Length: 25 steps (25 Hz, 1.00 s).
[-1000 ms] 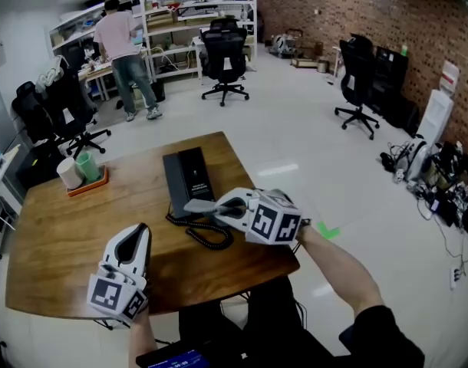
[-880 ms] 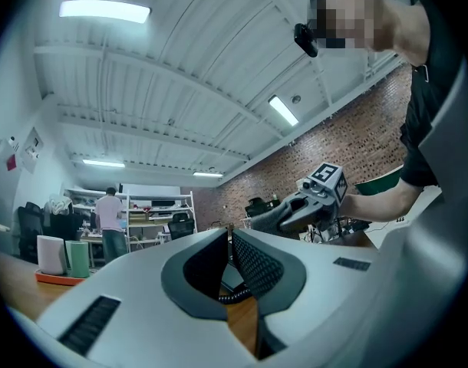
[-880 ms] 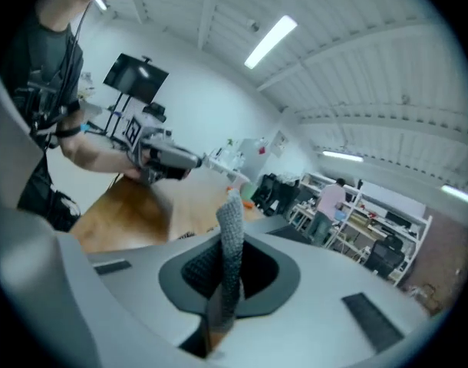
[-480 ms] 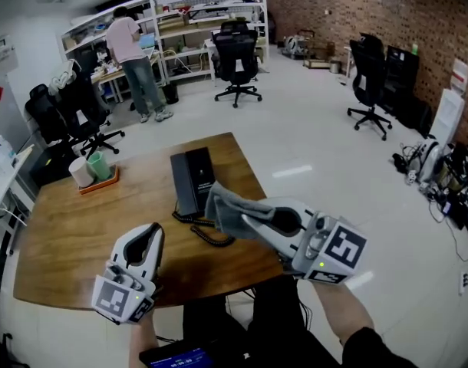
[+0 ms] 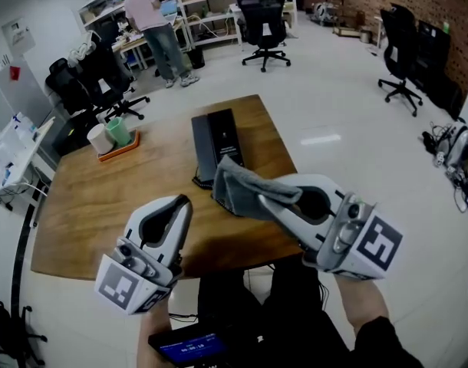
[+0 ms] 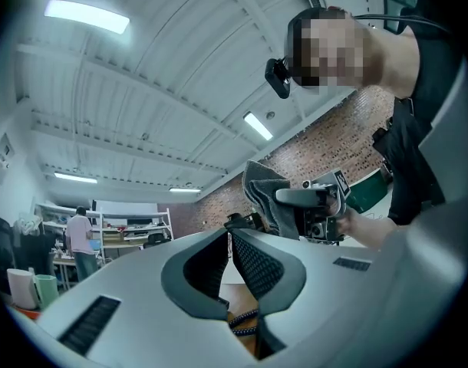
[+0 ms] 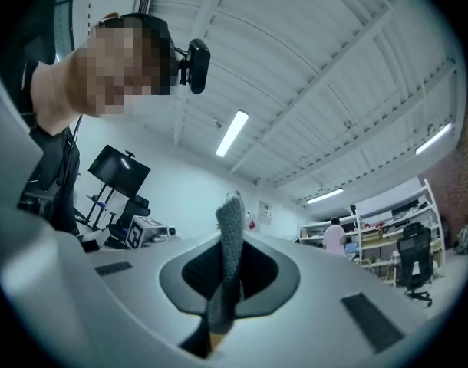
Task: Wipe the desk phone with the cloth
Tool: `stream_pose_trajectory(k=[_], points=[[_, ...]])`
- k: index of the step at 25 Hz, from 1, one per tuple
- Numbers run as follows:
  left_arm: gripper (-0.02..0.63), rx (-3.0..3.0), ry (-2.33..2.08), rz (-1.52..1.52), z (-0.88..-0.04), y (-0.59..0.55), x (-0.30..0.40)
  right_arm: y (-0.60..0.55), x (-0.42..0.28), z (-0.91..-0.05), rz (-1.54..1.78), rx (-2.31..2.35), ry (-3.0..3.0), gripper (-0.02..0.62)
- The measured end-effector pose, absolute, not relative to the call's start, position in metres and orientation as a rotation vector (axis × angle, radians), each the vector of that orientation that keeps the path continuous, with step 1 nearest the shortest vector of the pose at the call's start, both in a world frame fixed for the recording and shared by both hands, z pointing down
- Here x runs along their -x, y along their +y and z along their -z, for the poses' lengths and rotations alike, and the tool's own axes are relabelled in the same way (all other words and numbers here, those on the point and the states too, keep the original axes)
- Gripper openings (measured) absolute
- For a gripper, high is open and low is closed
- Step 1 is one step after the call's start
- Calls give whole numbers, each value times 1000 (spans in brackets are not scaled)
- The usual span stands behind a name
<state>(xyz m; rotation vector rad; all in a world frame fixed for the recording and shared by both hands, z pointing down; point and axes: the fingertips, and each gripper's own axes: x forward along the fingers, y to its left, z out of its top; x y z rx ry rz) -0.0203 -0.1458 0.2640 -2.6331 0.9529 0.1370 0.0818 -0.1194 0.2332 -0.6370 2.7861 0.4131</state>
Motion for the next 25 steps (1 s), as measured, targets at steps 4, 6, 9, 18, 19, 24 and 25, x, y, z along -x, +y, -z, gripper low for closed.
stream_pose_trajectory(k=[4,6,9,18,19,24,25], points=[[6,2650,928,-172,-254,-141,13,-115,-84,-226,-442,623,2756,25],[7,2644,924,-169,-252,-140,11,-113,-83,-226,-455,614,2753,25],[6,2649,927,-165,-253,-141,9,-112,-85,-226,-465,606,2757,25],[6,2645,931,-177,-263,-144,17,-111,-87,-224,-477,602,2755,23],[6,2642,929,-176,-266,-145,21,-111,-87,-224,-479,603,2754,23],[6,2655,940,-182,-258,-147,15,-112,-83,-224,-494,602,2750,23],[6,2663,944,-184,-259,-148,15,-112,-82,-224,-498,601,2749,23]])
